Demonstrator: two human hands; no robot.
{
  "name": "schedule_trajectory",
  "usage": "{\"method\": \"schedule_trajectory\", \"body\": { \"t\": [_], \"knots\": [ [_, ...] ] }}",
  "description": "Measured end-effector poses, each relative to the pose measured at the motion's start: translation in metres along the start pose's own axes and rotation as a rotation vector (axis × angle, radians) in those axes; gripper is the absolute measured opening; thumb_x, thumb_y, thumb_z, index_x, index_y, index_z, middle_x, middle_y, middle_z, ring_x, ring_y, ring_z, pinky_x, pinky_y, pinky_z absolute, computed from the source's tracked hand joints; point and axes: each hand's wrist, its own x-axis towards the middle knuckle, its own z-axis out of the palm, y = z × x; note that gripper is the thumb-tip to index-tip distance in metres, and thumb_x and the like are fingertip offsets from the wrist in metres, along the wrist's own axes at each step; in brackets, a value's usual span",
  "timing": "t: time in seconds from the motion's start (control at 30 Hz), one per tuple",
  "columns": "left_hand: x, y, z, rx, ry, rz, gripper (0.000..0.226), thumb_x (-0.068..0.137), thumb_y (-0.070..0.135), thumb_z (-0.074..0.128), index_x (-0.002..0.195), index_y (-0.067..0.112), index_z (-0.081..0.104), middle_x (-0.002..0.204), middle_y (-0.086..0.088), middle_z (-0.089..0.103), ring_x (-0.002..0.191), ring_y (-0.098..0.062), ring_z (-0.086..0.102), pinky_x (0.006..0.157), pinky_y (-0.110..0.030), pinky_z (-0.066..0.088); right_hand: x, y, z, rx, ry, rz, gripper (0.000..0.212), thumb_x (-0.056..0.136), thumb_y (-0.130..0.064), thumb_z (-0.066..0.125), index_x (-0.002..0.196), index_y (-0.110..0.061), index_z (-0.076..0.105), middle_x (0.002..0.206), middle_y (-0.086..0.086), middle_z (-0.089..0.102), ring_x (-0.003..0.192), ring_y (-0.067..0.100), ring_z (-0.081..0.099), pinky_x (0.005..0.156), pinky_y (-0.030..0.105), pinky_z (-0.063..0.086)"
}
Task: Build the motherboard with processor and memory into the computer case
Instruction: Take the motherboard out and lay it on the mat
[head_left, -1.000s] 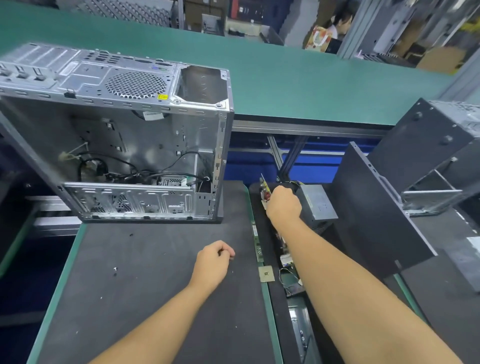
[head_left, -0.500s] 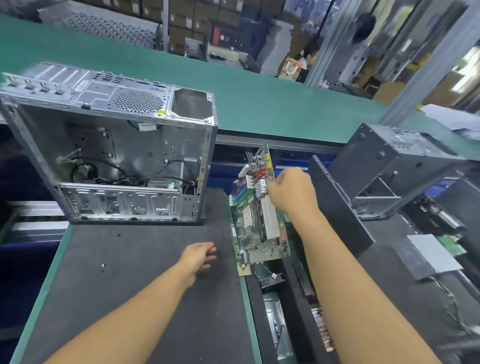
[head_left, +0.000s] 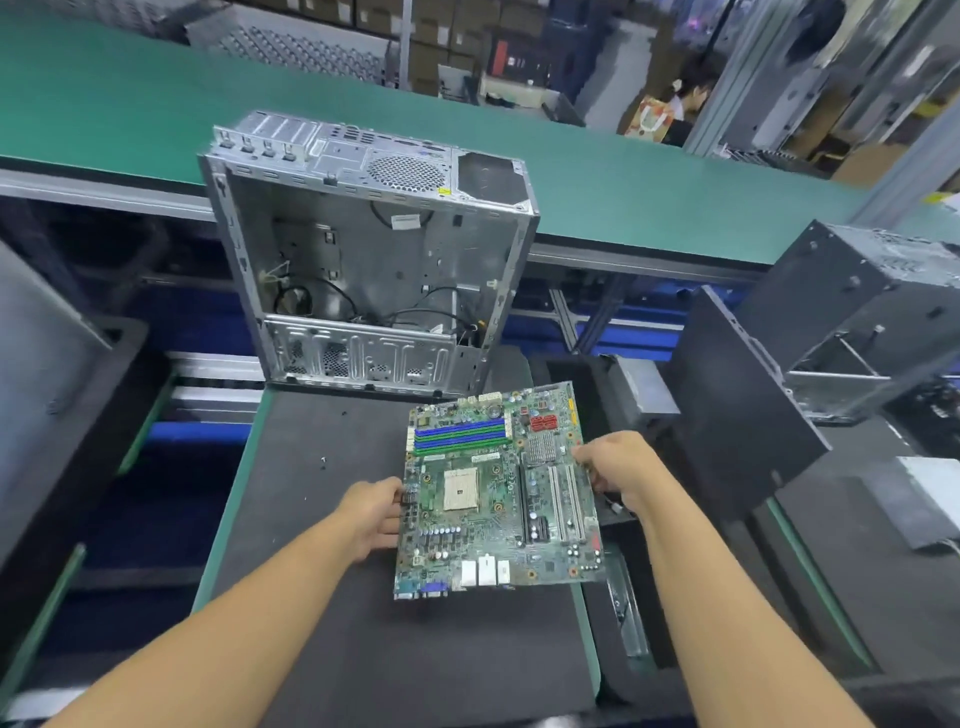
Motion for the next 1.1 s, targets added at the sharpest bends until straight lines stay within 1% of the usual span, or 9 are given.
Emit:
{"method": "schedule_trajectory", "body": {
  "t": [0.1,0.23,0.4,0.6,0.77,0.87,0.93,1.0,1.1],
  "knots": [
    [-0.009,-0.016,-0.024,0.127,0.097,0.006,0.036,0.099,0.017,0.045,0.13,0.0,0.049,0.117,-0.037,0.057,0.079,-0.038,0.07,0.079,-0.05,0.056,0.007,0.029,0.04,0.002,-0.065,0.062,0.024,0.093,-0.017,0.071,0.101,0.005,0.068,0.072,0.013,0.054,0.057,0.02,0.046,0.056,0.03,0.042],
    [-0.016,-0.038,-0.049,0.17,0.207,-0.029,0.017,0.096,0.018,0.047,0.092,0.007,0.059,0.05,-0.002,0.052,0.041,-0.014,0.048,0.041,-0.025,0.046,0.016,0.063,0.092,0.011,-0.134,0.134,0.027,0.095,-0.018,0.068,0.114,0.001,0.062,0.078,0.009,0.055,0.062,0.018,0.047,0.055,0.028,0.041],
    [-0.019,-0.049,-0.06,0.186,0.275,-0.028,0.024,0.088,0.027,0.062,0.084,0.003,0.065,0.089,-0.011,0.07,0.085,-0.028,0.066,0.065,-0.044,0.062,0.019,0.087,0.127,0.001,-0.059,0.156,0.033,0.094,-0.013,0.068,0.065,-0.008,0.053,0.057,0.007,0.046,0.055,0.02,0.04,0.059,0.033,0.038],
    [-0.024,-0.054,-0.051,0.353,0.417,0.057,0.039,0.089,0.03,0.06,0.055,0.017,0.046,0.06,-0.002,0.055,0.068,-0.026,0.065,0.064,-0.03,0.058,0.021,0.092,0.13,-0.09,0.008,0.091,0.022,0.091,-0.017,0.071,0.079,0.001,0.071,0.062,0.008,0.056,0.058,0.022,0.048,0.061,0.031,0.043],
    [-0.022,-0.053,-0.052,0.452,0.463,0.086,0.033,0.089,0.027,0.055,0.057,0.023,0.05,0.065,0.003,0.055,0.07,-0.02,0.052,0.066,-0.025,0.041,0.021,0.092,0.131,-0.194,0.038,0.008,0.029,0.091,-0.023,0.071,0.069,-0.004,0.073,0.061,0.005,0.063,0.054,0.021,0.051,0.054,0.025,0.043],
    [-0.02,-0.05,-0.056,0.605,0.492,0.059,0.024,0.087,0.029,0.052,0.063,0.024,0.056,0.073,0.005,0.056,0.081,-0.024,0.055,0.083,-0.032,0.045,0.02,0.091,0.134,-0.297,0.088,-0.06,0.047,0.093,-0.015,0.063,0.049,-0.018,0.047,0.052,-0.002,0.048,0.042,0.013,0.035,0.04,0.019,0.03],
    [-0.016,-0.05,-0.06,0.656,0.477,0.103,0.026,0.086,0.024,0.051,0.06,0.022,0.054,0.069,0.005,0.057,0.07,-0.021,0.051,0.07,-0.028,0.047,0.018,0.088,0.135,-0.334,0.105,-0.082,0.05,0.091,-0.009,0.055,0.046,-0.02,0.038,0.051,-0.005,0.045,0.044,0.011,0.032,0.04,0.02,0.027],
    [-0.011,-0.052,-0.065,0.67,0.458,0.145,0.027,0.086,0.019,0.05,0.06,0.025,0.054,0.066,0.006,0.057,0.061,-0.018,0.045,0.055,-0.024,0.04,0.017,0.087,0.134,-0.31,0.101,-0.086,0.033,0.092,-0.006,0.054,0.063,-0.023,0.056,0.067,-0.002,0.058,0.06,0.017,0.046,0.053,0.024,0.036],
    [-0.004,-0.056,-0.073,0.619,0.42,0.172,0.027,0.087,0.017,0.051,0.064,0.022,0.065,0.072,0.009,0.068,0.064,-0.017,0.063,0.064,-0.025,0.053,0.013,0.088,0.134,-0.307,0.084,-0.114,0.022,0.096,-0.008,0.054,0.109,-0.011,0.072,0.103,0.003,0.071,0.087,0.021,0.065,0.07,0.024,0.046]
  ]
}}
